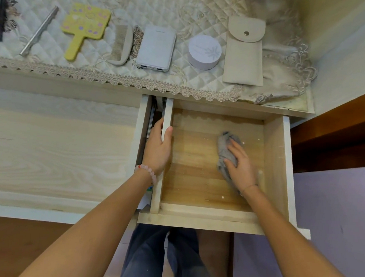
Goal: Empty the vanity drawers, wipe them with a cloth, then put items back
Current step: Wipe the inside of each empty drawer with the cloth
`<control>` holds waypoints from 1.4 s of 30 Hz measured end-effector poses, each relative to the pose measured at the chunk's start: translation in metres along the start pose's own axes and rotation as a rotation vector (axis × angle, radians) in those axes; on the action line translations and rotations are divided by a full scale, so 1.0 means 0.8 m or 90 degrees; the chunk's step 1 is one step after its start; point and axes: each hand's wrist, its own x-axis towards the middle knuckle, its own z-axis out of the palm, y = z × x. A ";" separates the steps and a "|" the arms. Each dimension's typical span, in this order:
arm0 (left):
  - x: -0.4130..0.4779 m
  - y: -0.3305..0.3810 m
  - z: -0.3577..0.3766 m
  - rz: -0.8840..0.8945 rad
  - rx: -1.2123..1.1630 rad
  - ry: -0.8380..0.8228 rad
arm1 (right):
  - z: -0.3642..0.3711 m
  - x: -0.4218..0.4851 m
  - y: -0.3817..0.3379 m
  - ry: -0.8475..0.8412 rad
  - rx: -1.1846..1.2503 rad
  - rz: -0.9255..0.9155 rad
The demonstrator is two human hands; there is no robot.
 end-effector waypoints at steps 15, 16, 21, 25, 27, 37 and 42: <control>0.002 -0.004 -0.001 0.006 0.018 -0.008 | 0.046 -0.027 -0.048 -0.160 -0.072 -0.205; 0.001 -0.004 -0.001 0.006 0.020 -0.007 | 0.036 -0.028 -0.038 -0.146 -0.062 -0.182; 0.000 -0.003 -0.001 0.004 0.018 -0.005 | -0.031 -0.039 0.023 -0.059 -0.073 -0.011; -0.001 -0.002 -0.001 -0.006 0.016 -0.007 | -0.049 -0.045 0.042 -0.023 -0.142 0.094; -0.001 -0.001 -0.001 -0.009 0.014 -0.006 | -0.048 -0.046 0.040 -0.024 -0.151 0.103; 0.001 -0.005 0.001 -0.016 0.017 -0.004 | -0.044 -0.071 0.034 -0.232 0.008 0.075; 0.000 -0.004 0.001 -0.009 0.021 0.001 | -0.006 -0.060 -0.012 -0.310 0.063 0.011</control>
